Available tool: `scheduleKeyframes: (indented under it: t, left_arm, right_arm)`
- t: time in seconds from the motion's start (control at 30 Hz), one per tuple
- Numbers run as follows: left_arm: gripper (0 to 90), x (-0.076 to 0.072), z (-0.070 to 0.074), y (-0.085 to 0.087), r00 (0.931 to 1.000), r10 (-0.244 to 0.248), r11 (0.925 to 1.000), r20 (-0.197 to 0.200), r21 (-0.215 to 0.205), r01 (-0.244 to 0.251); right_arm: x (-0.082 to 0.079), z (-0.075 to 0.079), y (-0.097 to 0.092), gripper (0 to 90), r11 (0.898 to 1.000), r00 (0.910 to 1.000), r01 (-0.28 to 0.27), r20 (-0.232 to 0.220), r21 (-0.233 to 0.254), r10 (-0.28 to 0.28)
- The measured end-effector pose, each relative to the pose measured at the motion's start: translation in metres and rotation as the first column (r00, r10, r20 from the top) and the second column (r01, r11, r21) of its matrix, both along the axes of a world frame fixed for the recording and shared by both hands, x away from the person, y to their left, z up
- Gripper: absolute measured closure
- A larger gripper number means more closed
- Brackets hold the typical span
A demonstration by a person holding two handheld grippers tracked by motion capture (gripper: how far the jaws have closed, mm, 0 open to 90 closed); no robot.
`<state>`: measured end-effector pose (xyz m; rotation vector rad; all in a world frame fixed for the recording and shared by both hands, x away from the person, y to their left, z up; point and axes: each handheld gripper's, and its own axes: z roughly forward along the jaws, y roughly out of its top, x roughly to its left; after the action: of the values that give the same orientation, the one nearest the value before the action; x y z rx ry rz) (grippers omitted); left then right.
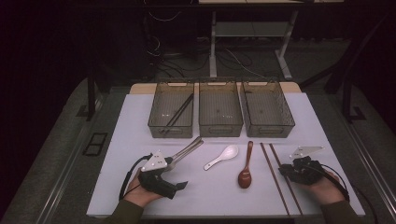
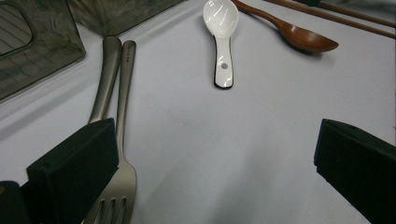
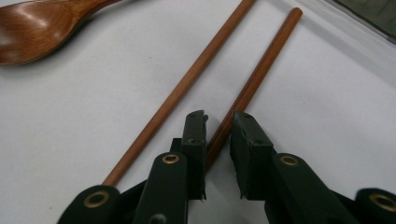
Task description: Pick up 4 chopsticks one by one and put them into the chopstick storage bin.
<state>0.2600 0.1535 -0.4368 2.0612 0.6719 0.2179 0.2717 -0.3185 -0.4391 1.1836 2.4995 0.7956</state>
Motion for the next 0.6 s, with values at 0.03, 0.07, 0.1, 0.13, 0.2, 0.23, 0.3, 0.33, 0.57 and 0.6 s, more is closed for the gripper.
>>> scheduleKeyframes:
  t: [0.03,0.07,0.1,0.13,0.2,0.23,0.3,0.33,0.57,0.6]
  left_arm:
    - [0.0,0.000,0.000,0.000,1.0000,0.000,1.0000,0.000,0.001,0.000]
    - [0.0,0.000,0.000,0.000,1.0000,0.000,1.0000,0.000,0.001,0.000]
    - [0.0,0.000,0.000,0.000,1.0000,0.000,1.0000,0.000,0.001,0.000]
    - [0.0,0.000,0.000,0.000,1.0000,0.000,1.0000,0.000,0.000,0.000]
    - [0.0,0.000,0.000,0.000,1.0000,0.000,1.0000,-0.001,0.001,0.000]
    - [0.0,0.000,0.000,0.000,1.0000,0.000,1.0000,-0.001,0.001,0.000]
    - [0.0,0.000,0.000,0.000,1.0000,0.001,1.0000,-0.001,-0.002,-0.001]
    - [0.0,0.000,0.000,0.000,1.0000,0.000,1.0000,-0.001,-0.001,0.000]
    - [0.0,0.000,0.000,0.000,1.0000,0.001,1.0000,-0.001,-0.002,-0.001]
    - [0.0,0.000,0.000,0.000,1.0000,0.000,1.0000,-0.001,-0.001,0.000]
  right_arm:
    - [0.000,0.000,0.000,75.4,1.000,1.0000,0.000,-0.001,-0.001,0.000]
    - [0.001,0.000,-0.001,75.7,1.000,1.0000,-0.001,-0.002,-0.001,0.001]
    - [0.001,0.000,-0.001,76.3,1.000,1.0000,0.002,-0.001,-0.001,-0.002]
    - [0.001,0.000,-0.002,77.0,1.000,1.0000,0.004,0.002,-0.003,-0.004]
    - [0.002,0.001,-0.004,78.8,1.000,0.9999,0.015,-0.001,-0.001,-0.015]
    - [0.002,0.001,-0.005,79.4,1.000,0.9998,0.022,0.001,-0.002,-0.022]
    - [0.004,0.001,-0.008,80.0,0.999,0.9993,0.037,-0.005,0.003,-0.037]
    - [0.005,0.001,-0.010,80.3,0.999,0.9993,0.038,-0.002,0.003,-0.038]
    - [0.008,0.001,-0.018,82.3,0.997,0.9972,0.074,-0.007,0.009,-0.074]
    - [0.009,0.001,-0.020,82.4,0.997,0.9969,0.078,-0.013,0.019,-0.078]
